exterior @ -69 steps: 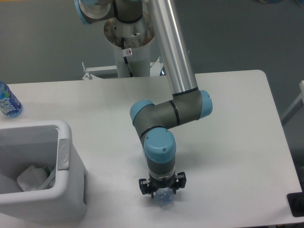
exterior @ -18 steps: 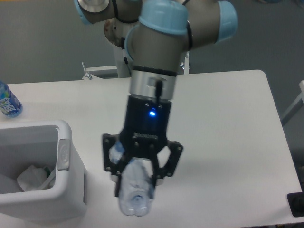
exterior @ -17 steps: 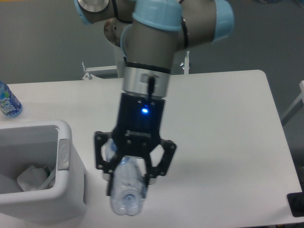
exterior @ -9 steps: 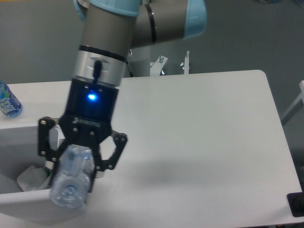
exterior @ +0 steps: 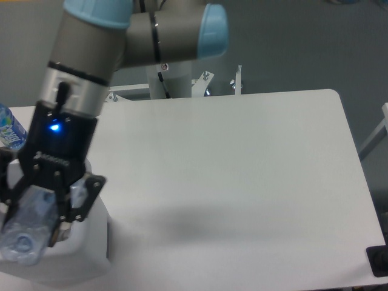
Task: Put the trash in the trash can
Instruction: 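Lift the bottle and carry it over the white bin, then lower the bottle into the bin and open the gripper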
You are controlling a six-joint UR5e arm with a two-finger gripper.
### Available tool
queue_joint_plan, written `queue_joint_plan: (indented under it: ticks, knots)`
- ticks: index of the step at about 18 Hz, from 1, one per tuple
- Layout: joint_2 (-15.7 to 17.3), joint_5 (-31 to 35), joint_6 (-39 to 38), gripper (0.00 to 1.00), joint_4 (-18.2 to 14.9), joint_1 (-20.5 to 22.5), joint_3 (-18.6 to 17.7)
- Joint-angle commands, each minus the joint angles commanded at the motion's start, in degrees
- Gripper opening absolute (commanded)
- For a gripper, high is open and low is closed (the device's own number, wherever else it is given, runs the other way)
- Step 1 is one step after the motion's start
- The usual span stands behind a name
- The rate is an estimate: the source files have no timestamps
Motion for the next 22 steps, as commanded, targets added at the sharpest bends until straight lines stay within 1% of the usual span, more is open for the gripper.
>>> queue_joint_plan:
  ticks: [2, 3, 4, 5, 6, 12, 16, 19, 21, 22]
  knots:
    - [-1.5, -0.1, 0.3, 0.65, 0.0, -1.8, 0.0]
    - [-2.0, -0.2, 0.5, 0.74, 0.0, -2.4, 0.0]
    - [-2.1, -0.2, 1.0, 0.86, 0.0, -2.5, -0.2]
    - [-2.1, -0.2, 1.1, 0.95, 0.0, -2.5, -0.4]
    - [-2.0, -0.2, 1.1, 0.99, 0.0, -2.5, -0.5]
    - [-1.2, 0.1, 1.1, 1.0, 0.0, -2.0, -0.4]
    - [0.3, 0.6, 1.1, 1.0, -0.3, 1.4, -0.6]
    - [1.7, 4.0, 1.1, 1.0, -0.6, 4.3, -1.1]
    - [3.4, 8.3, 1.2, 1.0, -0.7, 5.9, -2.2]
    - [3.7, 10.5, 1.7, 1.0, -0.7, 6.6, -2.9]
